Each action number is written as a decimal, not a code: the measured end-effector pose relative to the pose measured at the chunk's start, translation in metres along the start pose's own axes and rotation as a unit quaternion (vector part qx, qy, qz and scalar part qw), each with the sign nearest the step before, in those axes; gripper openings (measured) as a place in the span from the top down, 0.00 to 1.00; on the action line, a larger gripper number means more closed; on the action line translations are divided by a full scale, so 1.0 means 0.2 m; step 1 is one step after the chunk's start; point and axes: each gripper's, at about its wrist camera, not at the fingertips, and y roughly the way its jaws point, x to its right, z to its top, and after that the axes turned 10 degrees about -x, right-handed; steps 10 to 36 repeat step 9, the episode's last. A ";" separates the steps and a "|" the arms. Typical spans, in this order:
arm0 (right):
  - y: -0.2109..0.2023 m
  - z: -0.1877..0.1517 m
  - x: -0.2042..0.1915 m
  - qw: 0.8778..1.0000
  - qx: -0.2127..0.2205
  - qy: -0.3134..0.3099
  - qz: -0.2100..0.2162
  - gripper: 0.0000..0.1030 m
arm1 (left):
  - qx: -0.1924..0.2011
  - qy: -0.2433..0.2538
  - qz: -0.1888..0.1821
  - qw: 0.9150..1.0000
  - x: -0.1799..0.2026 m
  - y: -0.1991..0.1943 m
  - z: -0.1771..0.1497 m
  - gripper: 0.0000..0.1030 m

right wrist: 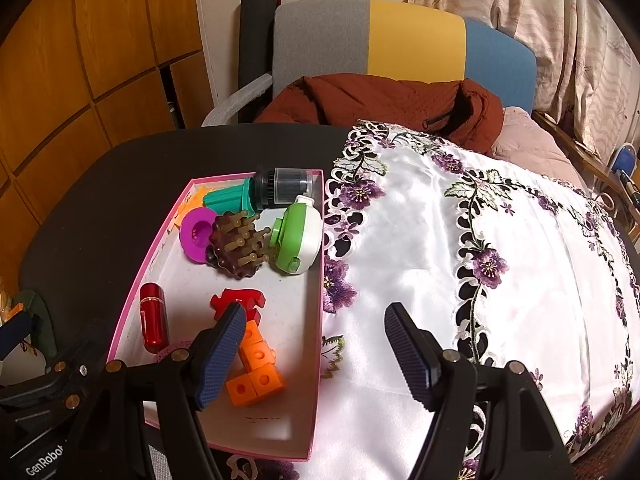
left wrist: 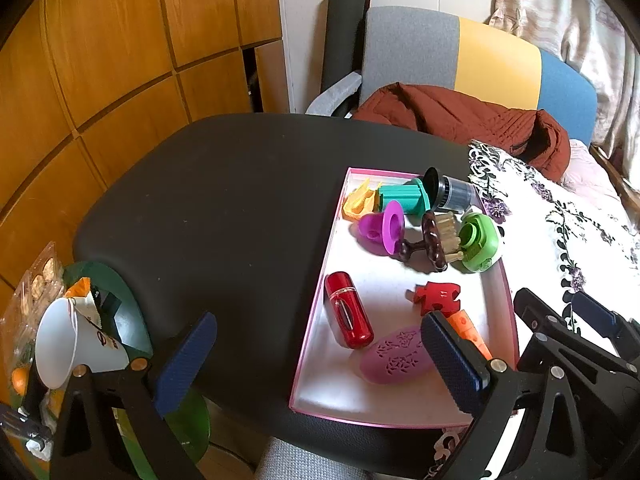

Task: Organize rigid objects

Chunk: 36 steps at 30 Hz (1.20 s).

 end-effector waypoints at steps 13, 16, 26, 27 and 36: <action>0.01 0.00 0.01 1.000 -0.003 0.002 0.003 0.29 | 0.002 -0.006 0.000 1.000 0.00 0.01 -0.01 0.00; 0.01 0.00 0.01 1.000 -0.003 0.002 0.003 0.29 | 0.002 -0.006 0.000 1.000 0.00 0.01 -0.01 0.00; 0.01 0.00 0.01 1.000 -0.003 0.002 0.003 0.29 | 0.002 -0.006 0.000 1.000 0.00 0.01 -0.01 0.00; 0.01 0.00 0.01 1.000 -0.003 0.002 0.003 0.29 | 0.002 -0.006 0.000 1.000 0.00 0.01 -0.01 0.00; 0.01 0.00 0.01 1.000 -0.003 0.002 0.003 0.29 | 0.002 -0.006 0.000 1.000 0.00 0.01 -0.01 0.00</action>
